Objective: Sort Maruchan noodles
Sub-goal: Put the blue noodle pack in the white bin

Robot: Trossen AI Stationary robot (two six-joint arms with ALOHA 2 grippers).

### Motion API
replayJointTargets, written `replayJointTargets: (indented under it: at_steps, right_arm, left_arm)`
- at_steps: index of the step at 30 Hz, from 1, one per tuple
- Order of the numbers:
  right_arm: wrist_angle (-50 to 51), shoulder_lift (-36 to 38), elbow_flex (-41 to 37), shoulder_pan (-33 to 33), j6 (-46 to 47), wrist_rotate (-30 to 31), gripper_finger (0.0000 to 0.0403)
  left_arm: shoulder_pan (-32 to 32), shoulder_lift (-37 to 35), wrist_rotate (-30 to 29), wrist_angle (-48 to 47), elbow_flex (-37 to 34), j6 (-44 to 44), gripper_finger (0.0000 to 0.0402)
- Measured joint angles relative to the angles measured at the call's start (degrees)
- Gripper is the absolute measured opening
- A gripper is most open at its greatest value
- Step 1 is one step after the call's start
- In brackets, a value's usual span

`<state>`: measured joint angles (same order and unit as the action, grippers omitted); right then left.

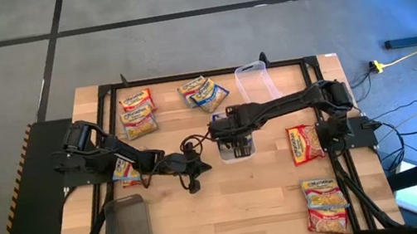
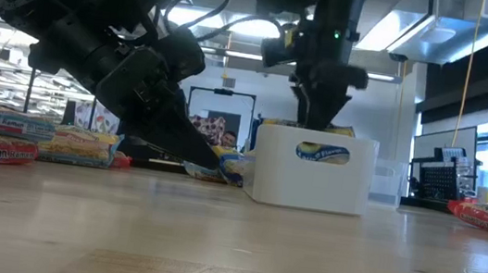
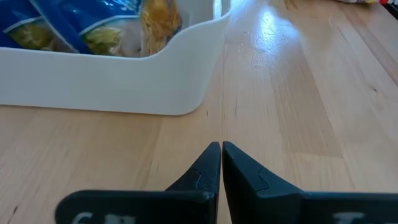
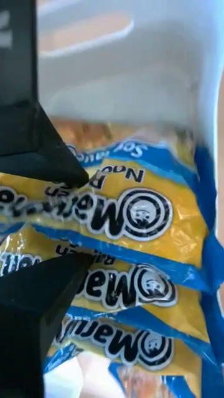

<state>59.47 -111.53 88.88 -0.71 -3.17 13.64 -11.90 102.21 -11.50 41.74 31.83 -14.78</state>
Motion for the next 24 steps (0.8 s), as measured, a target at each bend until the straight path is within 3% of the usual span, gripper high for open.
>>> replayJointTargets:
  at_steps: [8,13,18,24]
  right_arm:
    - [2.39,2.71,2.02,-2.09,1.80,-0.67,0.0193]
    - [4.84,8.42,0.60,-5.59,4.35,-0.60,0.0192]
    - [-3.14,17.30,-11.16,-8.12,6.70,-0.23,0.0192]
    - [-19.10,30.46,-28.72,-11.15,12.42,0.76,0.0192]
  left_arm:
    - [0.13,-0.51,0.06,-0.82,0.00,0.37,0.0012]
    - [0.96,-8.70,0.04,-10.40,0.10,0.39,0.0012]
    - [4.45,-20.25,0.19,-19.54,0.09,3.58,0.0012]
    - [9.11,-29.72,-4.91,-18.58,0.13,10.67,0.0012]
